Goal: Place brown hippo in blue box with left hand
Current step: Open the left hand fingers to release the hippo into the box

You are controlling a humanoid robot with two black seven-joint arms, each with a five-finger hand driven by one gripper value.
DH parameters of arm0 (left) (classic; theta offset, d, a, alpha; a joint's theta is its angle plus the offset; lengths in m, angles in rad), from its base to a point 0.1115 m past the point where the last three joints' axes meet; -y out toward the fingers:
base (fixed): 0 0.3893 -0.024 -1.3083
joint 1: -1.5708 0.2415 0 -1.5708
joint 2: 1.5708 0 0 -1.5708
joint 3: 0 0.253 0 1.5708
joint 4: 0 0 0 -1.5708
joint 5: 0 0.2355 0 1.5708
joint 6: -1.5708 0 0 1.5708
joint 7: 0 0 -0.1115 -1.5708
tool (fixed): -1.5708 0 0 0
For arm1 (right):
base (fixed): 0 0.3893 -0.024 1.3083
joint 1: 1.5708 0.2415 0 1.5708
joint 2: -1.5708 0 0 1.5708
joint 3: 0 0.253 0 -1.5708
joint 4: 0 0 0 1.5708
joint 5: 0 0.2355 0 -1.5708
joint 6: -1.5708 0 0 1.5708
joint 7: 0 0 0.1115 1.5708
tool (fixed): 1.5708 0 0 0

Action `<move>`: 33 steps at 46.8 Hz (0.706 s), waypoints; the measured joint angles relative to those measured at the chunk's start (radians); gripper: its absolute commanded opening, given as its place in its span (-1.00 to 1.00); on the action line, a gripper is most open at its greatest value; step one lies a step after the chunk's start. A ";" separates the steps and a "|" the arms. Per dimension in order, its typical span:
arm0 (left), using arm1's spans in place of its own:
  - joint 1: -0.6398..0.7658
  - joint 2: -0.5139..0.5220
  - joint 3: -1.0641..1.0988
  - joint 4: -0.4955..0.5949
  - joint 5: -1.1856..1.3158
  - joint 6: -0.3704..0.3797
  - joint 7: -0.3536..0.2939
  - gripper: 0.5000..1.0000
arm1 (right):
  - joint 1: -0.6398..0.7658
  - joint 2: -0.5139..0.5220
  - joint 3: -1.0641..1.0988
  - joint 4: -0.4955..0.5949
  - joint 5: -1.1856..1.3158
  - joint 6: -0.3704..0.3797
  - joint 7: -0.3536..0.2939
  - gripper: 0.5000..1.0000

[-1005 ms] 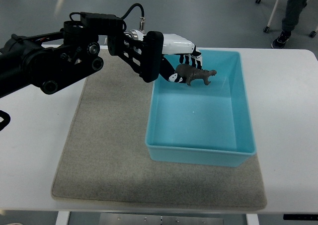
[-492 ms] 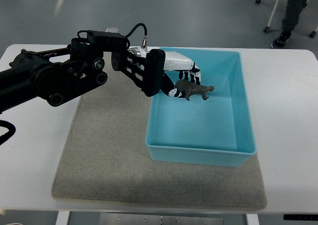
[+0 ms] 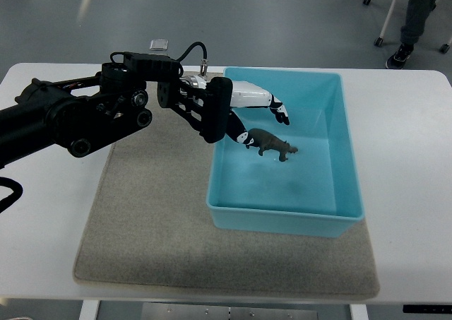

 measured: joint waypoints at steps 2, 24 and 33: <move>0.000 0.000 0.000 0.000 -0.002 0.000 0.000 0.69 | 0.000 0.000 0.000 0.000 0.000 0.000 0.000 0.74; -0.001 -0.009 -0.004 -0.001 -0.005 0.002 0.000 0.69 | 0.000 0.000 0.000 0.000 0.000 0.000 0.000 0.74; -0.019 -0.011 -0.020 0.026 -0.012 0.008 0.000 0.84 | 0.000 0.000 0.000 0.000 0.000 0.000 0.000 0.74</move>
